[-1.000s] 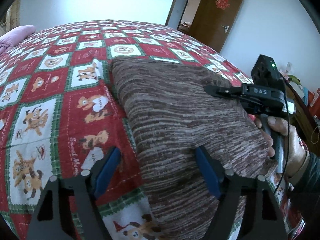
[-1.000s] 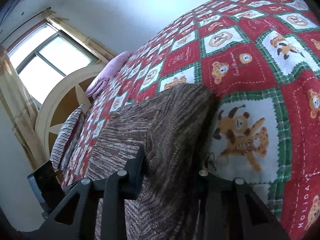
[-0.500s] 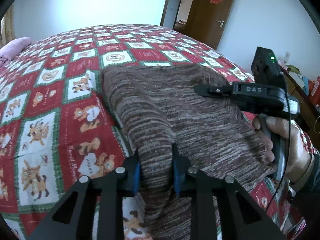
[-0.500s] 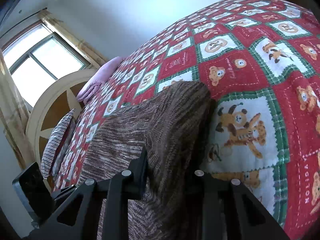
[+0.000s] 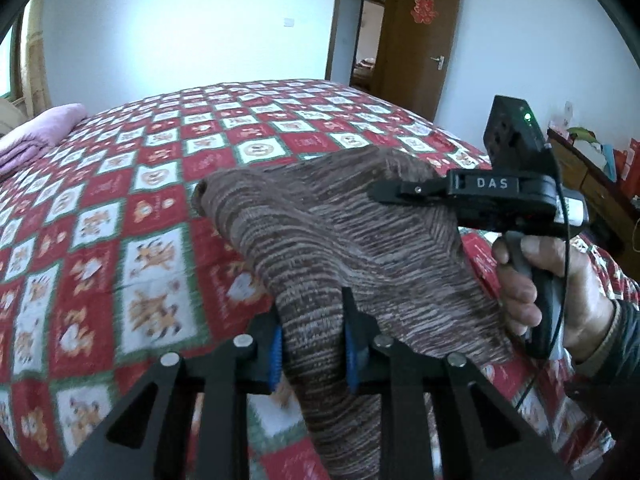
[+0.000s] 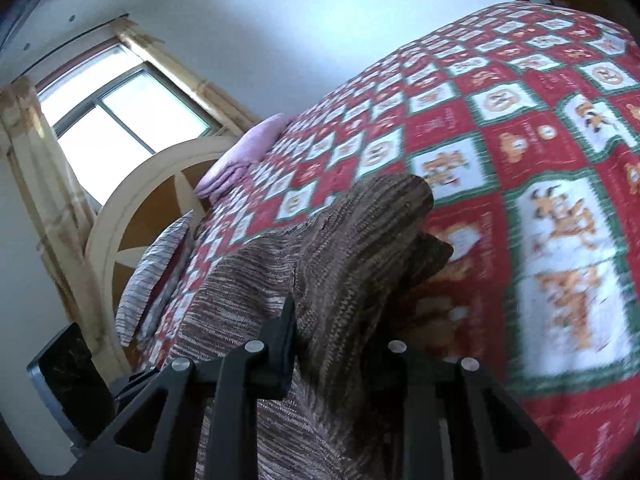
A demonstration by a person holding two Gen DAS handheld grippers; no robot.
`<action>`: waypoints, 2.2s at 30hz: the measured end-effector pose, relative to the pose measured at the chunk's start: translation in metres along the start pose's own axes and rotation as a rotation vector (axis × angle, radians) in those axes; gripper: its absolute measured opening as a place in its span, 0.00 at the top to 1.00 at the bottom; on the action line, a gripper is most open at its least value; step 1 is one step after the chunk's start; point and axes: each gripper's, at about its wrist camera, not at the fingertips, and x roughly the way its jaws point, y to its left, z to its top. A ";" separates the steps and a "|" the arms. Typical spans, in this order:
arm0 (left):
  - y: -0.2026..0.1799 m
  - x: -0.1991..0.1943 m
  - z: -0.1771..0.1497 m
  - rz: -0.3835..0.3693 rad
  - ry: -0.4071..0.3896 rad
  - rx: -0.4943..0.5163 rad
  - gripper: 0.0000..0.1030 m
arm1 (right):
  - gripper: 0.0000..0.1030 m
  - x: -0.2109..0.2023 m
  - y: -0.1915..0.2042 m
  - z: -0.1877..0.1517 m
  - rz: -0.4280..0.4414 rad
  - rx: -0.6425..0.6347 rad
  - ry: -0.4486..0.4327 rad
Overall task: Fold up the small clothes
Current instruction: 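Lift the edge with both grippers and fold it over the sweater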
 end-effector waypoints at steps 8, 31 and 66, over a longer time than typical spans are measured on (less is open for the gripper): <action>0.022 -0.041 -0.030 0.047 -0.038 -0.040 0.76 | 0.75 0.026 0.050 -0.029 0.077 -0.045 0.047; 0.080 -0.125 -0.088 0.189 -0.117 -0.140 0.76 | 0.75 0.108 0.157 -0.079 0.236 -0.155 0.191; 0.140 -0.149 -0.149 0.303 -0.071 -0.278 0.76 | 0.75 0.214 0.249 -0.111 0.252 -0.288 0.413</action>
